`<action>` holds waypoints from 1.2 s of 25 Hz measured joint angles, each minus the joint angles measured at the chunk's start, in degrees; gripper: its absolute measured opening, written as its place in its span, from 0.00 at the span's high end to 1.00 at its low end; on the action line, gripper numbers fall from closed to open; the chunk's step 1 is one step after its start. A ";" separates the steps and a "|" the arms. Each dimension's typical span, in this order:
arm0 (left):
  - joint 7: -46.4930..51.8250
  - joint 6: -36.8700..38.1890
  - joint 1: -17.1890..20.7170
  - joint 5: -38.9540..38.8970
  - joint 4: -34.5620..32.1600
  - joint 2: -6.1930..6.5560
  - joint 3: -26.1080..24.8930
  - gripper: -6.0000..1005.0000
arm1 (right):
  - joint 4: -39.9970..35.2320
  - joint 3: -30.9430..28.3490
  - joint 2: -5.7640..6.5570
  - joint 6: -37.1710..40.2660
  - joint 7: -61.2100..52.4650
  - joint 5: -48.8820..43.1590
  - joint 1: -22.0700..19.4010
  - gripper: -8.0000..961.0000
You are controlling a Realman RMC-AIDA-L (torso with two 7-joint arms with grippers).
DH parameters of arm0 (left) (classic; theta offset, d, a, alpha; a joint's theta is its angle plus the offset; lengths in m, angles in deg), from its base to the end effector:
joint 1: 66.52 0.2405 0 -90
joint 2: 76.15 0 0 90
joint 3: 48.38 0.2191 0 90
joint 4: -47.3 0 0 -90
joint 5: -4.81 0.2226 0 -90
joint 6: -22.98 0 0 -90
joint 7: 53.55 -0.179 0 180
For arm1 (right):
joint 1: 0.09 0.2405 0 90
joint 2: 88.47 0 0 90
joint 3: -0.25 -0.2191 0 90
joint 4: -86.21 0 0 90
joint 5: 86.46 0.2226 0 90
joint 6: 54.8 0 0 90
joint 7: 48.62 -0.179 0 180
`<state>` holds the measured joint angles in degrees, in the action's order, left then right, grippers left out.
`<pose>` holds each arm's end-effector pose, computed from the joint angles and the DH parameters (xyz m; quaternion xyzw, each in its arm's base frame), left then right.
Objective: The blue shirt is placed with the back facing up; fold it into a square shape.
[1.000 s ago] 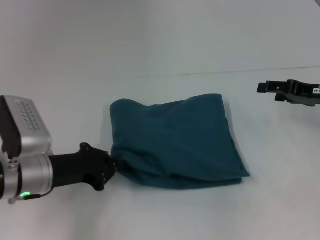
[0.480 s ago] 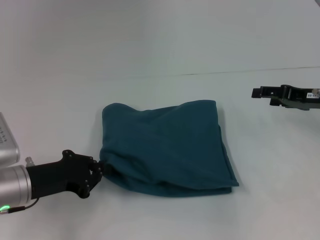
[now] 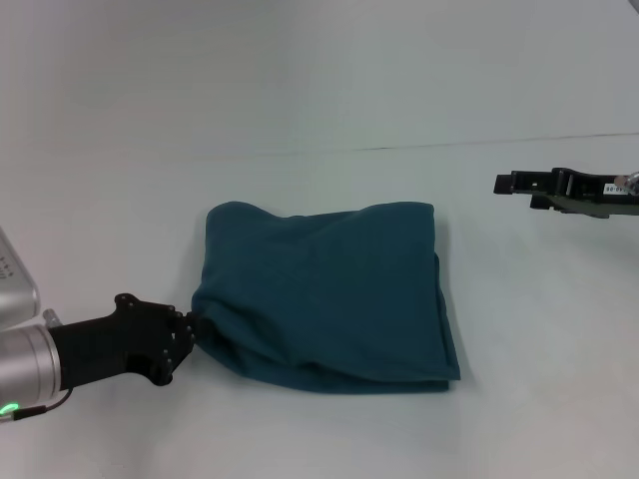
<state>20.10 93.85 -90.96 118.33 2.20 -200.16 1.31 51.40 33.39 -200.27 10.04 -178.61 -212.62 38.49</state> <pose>-0.2516 0.3515 -0.0366 -0.9437 -0.1783 -0.1468 0.2370 0.2786 0.4267 0.0529 -0.7371 0.5829 0.2137 0.2671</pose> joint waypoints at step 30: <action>9.19 10.53 1.57 -5.08 -7.03 -0.12 -6.79 0.22 | -0.14 0.00 0.50 0.10 -0.08 0.15 0.52 0.14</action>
<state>29.28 104.38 -89.39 113.25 -4.83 -200.28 -5.48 51.26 33.38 -199.77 10.14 -178.70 -212.48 39.01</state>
